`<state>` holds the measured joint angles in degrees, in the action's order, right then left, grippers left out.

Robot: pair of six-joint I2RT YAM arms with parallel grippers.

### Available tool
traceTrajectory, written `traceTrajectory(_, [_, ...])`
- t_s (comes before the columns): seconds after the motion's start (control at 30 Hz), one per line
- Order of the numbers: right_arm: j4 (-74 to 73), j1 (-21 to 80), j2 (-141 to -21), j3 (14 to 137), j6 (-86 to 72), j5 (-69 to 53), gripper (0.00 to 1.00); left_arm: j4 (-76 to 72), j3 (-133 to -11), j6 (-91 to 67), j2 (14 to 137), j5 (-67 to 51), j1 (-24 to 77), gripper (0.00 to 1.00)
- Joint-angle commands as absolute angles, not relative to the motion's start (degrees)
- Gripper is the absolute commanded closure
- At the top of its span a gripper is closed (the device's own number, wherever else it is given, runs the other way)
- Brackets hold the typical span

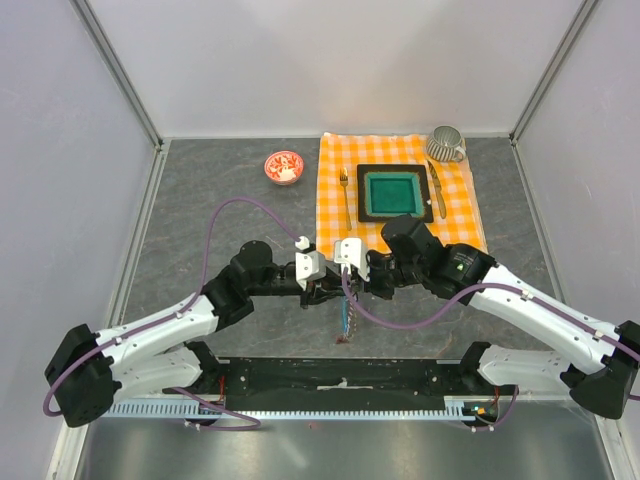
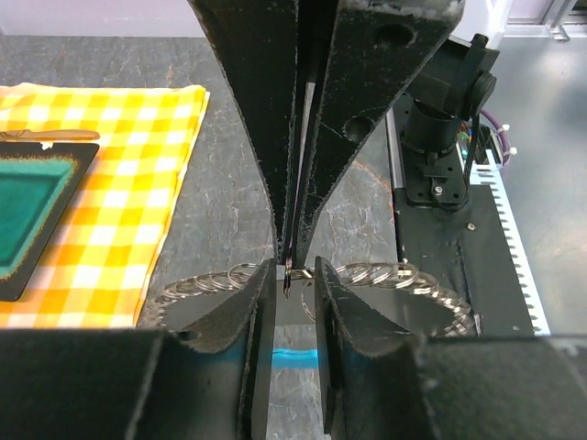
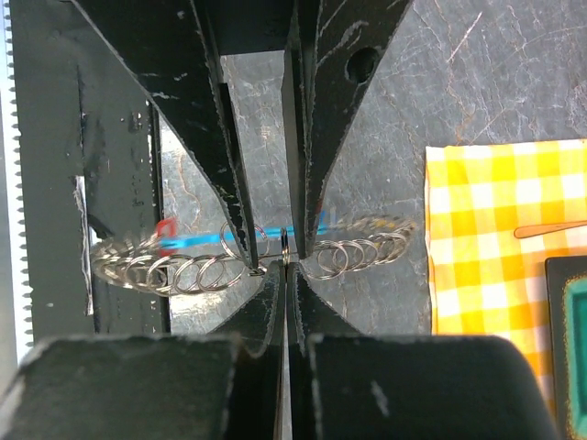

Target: Put the keys on the keyring

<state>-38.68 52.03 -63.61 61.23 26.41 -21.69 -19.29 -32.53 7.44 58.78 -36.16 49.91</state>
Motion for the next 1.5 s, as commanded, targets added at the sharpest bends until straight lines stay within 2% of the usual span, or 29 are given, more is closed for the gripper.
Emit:
traceTrajectory(0.0, [-36.9, 52.4, -63.4, 64.5, 27.1, -22.1, 1.00, -20.0, -35.1, 9.1, 59.3, -37.5, 50.0, 0.71])
traceTrajectory(0.2, [-36.8, 52.7, -63.5, 64.5, 27.2, -22.1, 1.00, -19.3, -35.5, 8.9, 60.1, -38.1, 50.0, 0.82])
traceTrajectory(0.3, [-36.6, 52.7, -63.4, 64.3, 27.1, -22.1, 1.00, -19.1, -35.8, 8.9, 60.5, -38.5, 50.0, 0.98])
traceTrajectory(0.43, [-34.7, 52.7, -62.7, 63.4, 25.2, -21.4, 0.98, -19.9, -35.4, 8.9, 59.9, -38.6, 50.0, 0.98])
traceTrajectory(0.57, [-27.4, 52.3, -57.7, 57.8, 19.5, -17.1, 0.84, -26.3, -32.0, 7.0, 57.4, -34.8, 50.1, 0.98])
traceTrajectory(0.7, [-20.3, 46.4, -52.9, 52.2, 12.8, -20.7, 0.61, -37.9, -24.4, 4.4, 55.2, -30.3, 50.1, 0.98])
traceTrajectory(0.8, [-12.3, 43.5, -49.5, 46.1, 5.5, -25.5, 0.55, -47.4, -19.3, 1.9, 55.6, -26.9, 50.0, 0.98])
traceTrajectory(1.0, [4.0, 43.4, -45.4, 32.8, -7.0, -25.8, 0.54, -69.3, -10.6, -2.1, 60.7, -23.5, 50.1, 0.98])
traceTrajectory(1.13, [13.8, 43.4, -46.1, 27.3, -11.8, -27.4, 0.55, -76.3, -8.8, -3.9, 63.5, -23.3, 50.1, 0.98])
traceTrajectory(1.47, [18.7, 43.4, -48.5, 24.9, -9.1, -27.5, 0.55, -75.4, -10.0, -3.3, 62.8, -22.6, 50.0, 0.98])
